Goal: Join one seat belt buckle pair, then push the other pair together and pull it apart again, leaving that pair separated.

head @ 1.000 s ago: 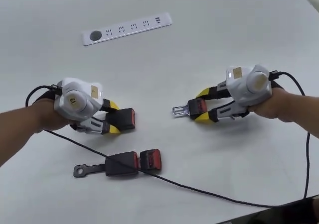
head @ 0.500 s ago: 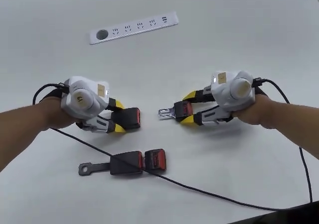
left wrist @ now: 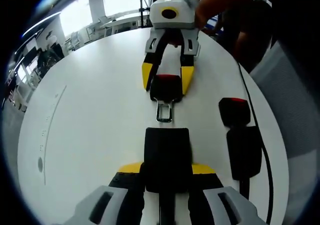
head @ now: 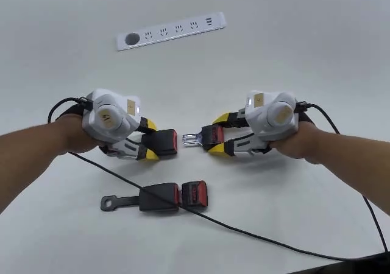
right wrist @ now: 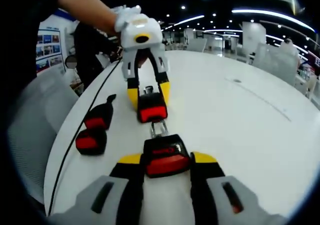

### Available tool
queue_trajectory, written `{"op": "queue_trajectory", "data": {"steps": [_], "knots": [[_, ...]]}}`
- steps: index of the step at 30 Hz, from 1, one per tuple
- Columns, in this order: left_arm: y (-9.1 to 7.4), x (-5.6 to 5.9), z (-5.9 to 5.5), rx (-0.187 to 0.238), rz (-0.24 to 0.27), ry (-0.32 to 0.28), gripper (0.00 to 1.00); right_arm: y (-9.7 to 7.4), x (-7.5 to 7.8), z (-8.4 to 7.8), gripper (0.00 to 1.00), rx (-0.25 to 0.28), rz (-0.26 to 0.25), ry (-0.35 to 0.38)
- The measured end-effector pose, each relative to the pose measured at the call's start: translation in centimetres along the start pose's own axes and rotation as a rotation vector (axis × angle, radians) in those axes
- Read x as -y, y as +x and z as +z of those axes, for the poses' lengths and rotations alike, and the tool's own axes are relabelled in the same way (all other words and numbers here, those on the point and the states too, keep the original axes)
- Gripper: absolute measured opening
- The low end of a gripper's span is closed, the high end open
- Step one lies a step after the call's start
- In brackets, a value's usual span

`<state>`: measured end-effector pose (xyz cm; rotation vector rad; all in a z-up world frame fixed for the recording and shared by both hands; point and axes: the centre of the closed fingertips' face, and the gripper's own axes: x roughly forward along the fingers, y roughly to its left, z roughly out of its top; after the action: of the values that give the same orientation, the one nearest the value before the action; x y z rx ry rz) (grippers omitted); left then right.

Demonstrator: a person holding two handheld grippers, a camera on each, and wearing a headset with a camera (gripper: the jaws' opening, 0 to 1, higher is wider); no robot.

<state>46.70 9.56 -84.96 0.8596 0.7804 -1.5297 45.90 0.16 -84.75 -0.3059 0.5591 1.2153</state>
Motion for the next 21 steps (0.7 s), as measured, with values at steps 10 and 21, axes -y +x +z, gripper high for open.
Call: {"op": "queue_trajectory", "data": {"steps": [10,21], "knots": [[0.1,0.0,0.1,-0.015,0.008,-0.002,0.34,2.1,-0.7,0.9,0.35,-0.015,0.022,-0.027],[0.2,0.2,0.0,-0.037,0.007,0.009,0.34,2.5,-1.0,1.3,0.35,-0.033,-0.001,-0.006]]}}
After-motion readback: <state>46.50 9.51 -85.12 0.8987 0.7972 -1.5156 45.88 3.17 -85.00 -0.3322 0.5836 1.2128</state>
